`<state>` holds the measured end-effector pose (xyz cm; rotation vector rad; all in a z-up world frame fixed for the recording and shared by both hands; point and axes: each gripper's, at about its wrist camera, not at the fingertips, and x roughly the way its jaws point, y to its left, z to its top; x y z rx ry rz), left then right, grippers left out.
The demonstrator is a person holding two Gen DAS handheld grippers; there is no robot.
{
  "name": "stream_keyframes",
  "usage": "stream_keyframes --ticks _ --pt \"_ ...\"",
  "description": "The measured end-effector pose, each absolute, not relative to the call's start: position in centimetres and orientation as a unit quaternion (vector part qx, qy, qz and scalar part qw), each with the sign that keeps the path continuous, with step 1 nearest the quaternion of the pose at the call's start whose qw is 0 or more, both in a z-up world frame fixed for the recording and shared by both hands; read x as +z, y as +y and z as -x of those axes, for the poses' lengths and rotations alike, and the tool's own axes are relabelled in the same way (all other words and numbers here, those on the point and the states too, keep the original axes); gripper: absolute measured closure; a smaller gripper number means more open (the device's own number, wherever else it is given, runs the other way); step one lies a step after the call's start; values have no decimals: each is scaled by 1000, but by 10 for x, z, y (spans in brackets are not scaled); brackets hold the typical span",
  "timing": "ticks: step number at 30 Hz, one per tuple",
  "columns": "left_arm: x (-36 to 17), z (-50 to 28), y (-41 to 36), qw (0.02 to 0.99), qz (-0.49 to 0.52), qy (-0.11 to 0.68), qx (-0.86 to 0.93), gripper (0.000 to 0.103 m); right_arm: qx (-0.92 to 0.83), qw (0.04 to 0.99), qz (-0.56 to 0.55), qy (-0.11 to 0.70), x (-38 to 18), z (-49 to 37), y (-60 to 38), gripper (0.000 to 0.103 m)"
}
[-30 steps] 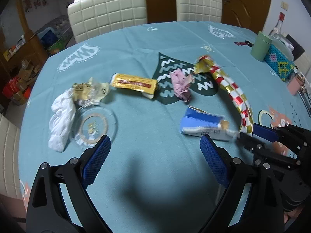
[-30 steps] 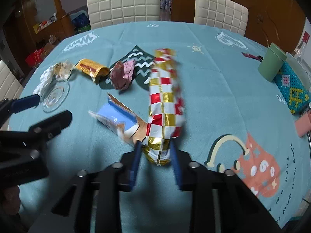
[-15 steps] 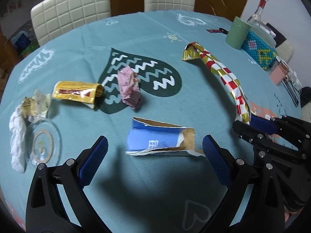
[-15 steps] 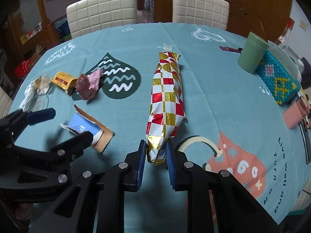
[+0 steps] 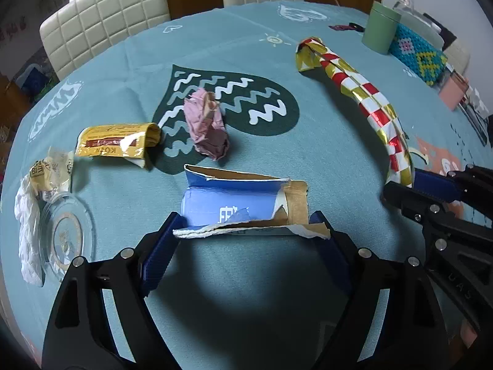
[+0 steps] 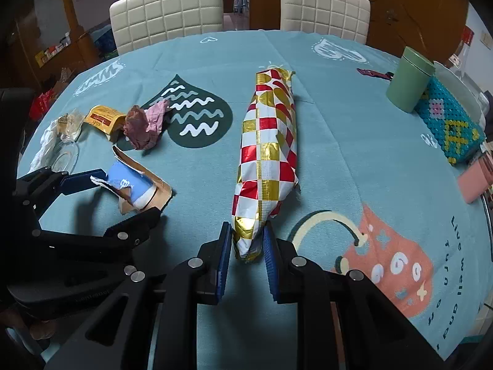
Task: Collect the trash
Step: 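Lift the checkered wrapper and blue box and carry both toward the clear bin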
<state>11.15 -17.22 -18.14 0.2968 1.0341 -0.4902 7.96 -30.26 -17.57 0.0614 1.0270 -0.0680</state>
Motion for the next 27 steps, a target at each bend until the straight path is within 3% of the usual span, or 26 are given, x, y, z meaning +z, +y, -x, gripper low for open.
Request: stream_keyframes --ticks 27 --pt "-121 -87 -83 888 -81 429 -145 20 49 911 83 401 -118 -63 -207 88"
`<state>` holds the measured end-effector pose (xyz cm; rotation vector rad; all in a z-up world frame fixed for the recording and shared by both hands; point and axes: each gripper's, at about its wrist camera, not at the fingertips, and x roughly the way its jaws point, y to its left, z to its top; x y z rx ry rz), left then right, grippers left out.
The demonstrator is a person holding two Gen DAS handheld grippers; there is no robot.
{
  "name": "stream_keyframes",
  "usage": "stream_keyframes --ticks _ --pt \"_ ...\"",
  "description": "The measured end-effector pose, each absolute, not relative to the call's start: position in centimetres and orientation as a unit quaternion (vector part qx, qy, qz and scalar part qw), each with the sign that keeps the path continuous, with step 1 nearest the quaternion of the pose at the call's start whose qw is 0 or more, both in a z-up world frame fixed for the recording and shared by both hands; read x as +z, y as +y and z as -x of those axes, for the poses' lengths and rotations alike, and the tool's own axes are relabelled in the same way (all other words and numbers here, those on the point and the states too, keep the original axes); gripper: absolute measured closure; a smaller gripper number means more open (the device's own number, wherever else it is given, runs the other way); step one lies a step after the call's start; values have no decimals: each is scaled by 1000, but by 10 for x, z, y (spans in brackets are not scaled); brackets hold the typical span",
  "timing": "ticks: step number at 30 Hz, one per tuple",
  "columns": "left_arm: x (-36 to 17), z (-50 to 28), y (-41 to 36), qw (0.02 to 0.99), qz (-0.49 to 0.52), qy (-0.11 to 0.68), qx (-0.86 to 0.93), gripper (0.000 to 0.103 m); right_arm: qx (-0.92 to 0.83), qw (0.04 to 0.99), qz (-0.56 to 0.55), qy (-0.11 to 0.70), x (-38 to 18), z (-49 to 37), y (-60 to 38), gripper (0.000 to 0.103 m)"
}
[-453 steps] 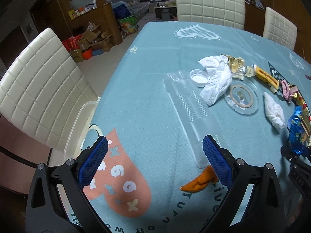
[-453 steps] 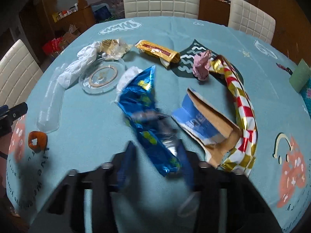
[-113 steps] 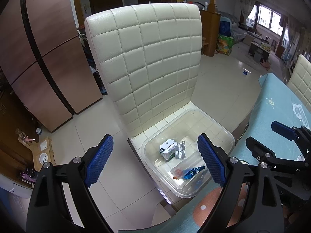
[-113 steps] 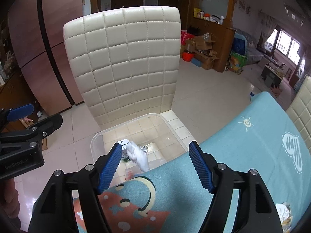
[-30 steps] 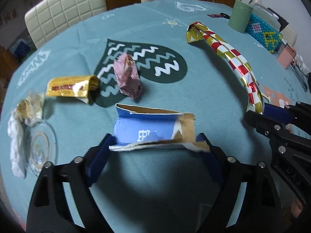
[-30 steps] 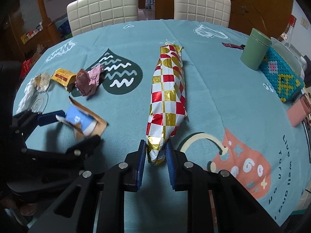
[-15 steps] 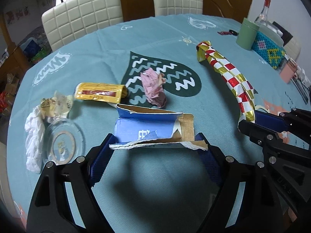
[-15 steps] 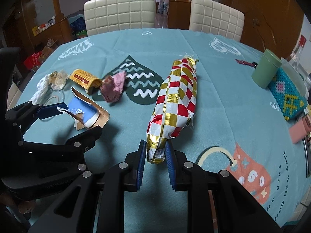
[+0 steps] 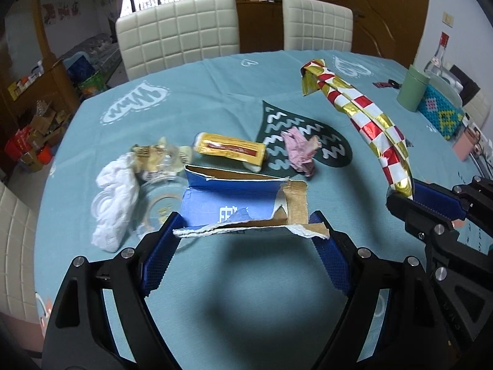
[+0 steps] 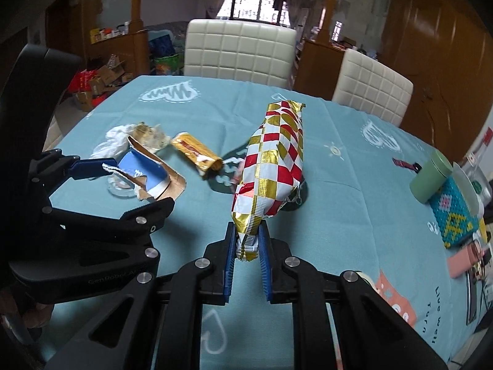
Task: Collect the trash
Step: 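Lift the checkered wrapper and blue box and carry both toward the clear bin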
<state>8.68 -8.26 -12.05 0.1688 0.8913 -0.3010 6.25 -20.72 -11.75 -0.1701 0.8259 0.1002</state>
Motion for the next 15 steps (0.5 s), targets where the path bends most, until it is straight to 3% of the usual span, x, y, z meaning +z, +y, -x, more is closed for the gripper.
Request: stream_keyframes --ticks 15 --pt "-99 -50 57 906 -37 422 9 20 206 895 129 373 -106 -70 -77 88"
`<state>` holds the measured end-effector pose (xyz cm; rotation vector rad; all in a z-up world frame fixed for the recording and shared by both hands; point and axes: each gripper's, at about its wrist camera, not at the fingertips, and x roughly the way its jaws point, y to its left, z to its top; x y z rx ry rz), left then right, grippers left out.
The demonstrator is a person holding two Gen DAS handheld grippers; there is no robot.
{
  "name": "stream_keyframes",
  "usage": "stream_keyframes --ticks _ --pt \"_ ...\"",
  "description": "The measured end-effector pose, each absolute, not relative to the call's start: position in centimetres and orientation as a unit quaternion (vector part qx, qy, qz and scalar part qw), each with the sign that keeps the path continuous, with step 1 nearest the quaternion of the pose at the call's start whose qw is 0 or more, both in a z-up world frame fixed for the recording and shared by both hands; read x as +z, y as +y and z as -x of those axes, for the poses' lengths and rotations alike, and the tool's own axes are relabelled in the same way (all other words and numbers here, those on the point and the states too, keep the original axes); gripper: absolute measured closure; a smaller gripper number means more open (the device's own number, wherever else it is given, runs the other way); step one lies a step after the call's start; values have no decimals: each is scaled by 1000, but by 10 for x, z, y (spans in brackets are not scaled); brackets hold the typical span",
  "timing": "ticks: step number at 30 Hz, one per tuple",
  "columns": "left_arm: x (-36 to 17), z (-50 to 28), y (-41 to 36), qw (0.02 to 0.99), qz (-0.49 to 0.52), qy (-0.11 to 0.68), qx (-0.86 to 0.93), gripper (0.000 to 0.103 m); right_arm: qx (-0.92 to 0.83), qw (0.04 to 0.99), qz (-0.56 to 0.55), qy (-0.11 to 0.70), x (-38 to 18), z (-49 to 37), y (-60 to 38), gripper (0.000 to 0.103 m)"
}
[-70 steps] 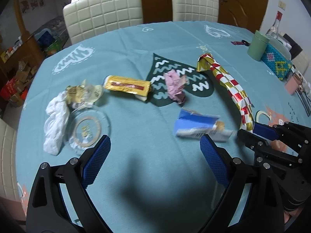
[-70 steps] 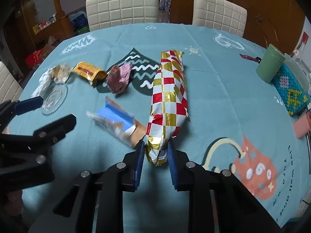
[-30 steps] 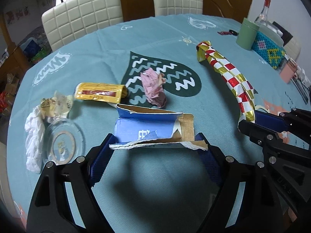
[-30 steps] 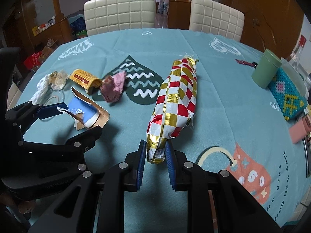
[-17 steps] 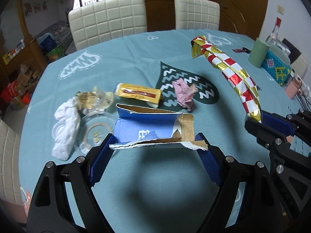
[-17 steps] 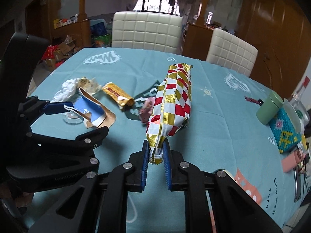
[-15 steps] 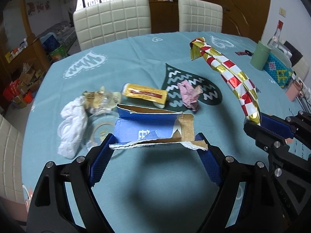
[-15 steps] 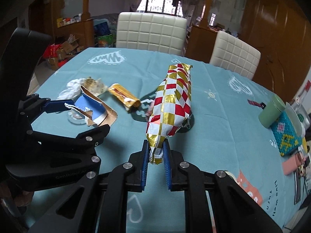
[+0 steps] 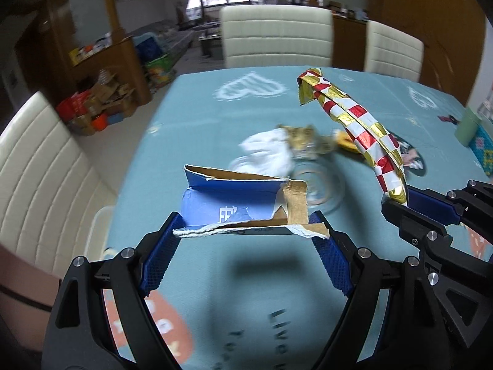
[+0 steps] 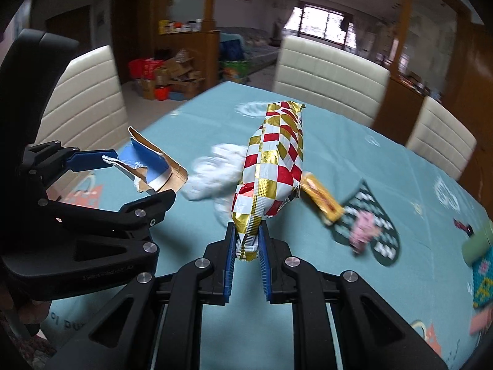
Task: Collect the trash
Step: 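Lift the checkered wrapper and blue box and carry both toward the clear bin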
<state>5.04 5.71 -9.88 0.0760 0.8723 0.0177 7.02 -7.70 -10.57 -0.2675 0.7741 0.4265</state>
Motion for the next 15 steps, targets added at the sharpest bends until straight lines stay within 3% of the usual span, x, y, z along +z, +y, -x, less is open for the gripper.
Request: stream_keyframes --ticks 15 --pt "-100 10 196 891 44 418 174 20 360 846 202 339 -103 -52 60 88"
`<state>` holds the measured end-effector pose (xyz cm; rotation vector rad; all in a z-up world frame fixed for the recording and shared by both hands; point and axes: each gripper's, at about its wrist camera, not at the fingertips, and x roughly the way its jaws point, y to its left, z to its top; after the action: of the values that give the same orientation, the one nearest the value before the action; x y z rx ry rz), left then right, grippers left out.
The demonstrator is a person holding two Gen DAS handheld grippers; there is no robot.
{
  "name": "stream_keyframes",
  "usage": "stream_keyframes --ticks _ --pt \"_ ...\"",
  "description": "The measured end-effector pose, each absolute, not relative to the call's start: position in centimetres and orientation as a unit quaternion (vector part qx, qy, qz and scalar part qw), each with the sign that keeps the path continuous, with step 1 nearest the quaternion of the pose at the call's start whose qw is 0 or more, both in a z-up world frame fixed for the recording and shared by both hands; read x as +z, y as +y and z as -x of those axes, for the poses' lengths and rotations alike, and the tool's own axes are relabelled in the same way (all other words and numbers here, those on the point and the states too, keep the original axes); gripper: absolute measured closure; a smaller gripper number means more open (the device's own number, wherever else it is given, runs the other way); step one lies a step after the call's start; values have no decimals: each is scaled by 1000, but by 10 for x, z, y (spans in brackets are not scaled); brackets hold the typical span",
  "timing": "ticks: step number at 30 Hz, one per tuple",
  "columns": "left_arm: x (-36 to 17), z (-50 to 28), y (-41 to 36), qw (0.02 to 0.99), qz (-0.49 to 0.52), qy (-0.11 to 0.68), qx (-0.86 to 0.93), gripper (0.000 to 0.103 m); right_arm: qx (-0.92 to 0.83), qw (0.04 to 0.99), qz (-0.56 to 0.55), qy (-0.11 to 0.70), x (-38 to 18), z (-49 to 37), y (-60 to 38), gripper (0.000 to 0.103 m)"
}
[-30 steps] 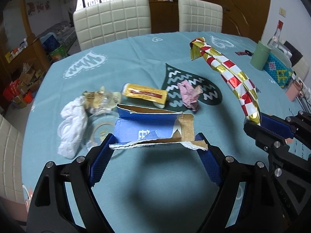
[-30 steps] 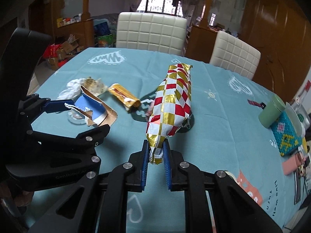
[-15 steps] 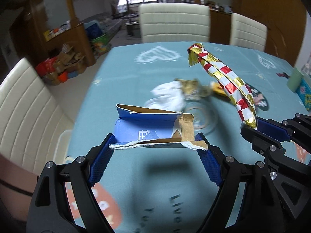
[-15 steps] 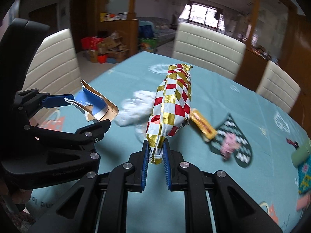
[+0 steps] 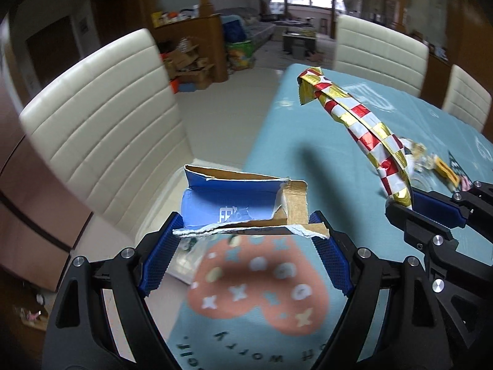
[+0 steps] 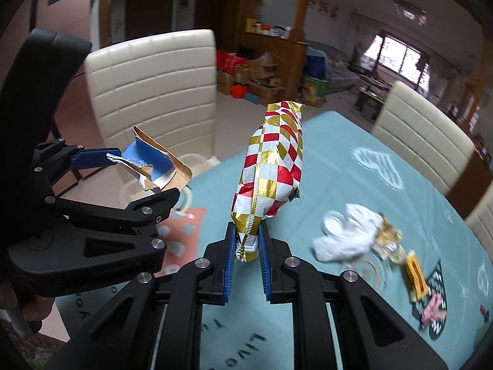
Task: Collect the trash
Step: 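Lift the checkered wrapper and blue box and carry both toward the clear bin, then open the right gripper over the bin to drop the checkered wrapper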
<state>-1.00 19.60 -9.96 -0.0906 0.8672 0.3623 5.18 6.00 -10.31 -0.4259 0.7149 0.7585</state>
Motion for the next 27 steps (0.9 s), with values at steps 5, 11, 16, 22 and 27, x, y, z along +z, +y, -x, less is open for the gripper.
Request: stream_keyframes --ticks 5,11,16,22,27 --pt "-95 27 227 881 65 411 226 20 405 825 221 325 -102 -45 91 88" --pt "-85 44 259 872 83 394 278 20 447 805 237 312 -101 -41 120 88" --pt "-85 49 274 865 91 390 301 20 466 795 240 306 -100 -41 139 88" --pt "-87 47 284 862 95 388 313 20 481 786 249 298 -100 -41 154 88" --pt "-86 41 290 861 95 383 321 20 488 785 252 288 -100 -48 160 88"
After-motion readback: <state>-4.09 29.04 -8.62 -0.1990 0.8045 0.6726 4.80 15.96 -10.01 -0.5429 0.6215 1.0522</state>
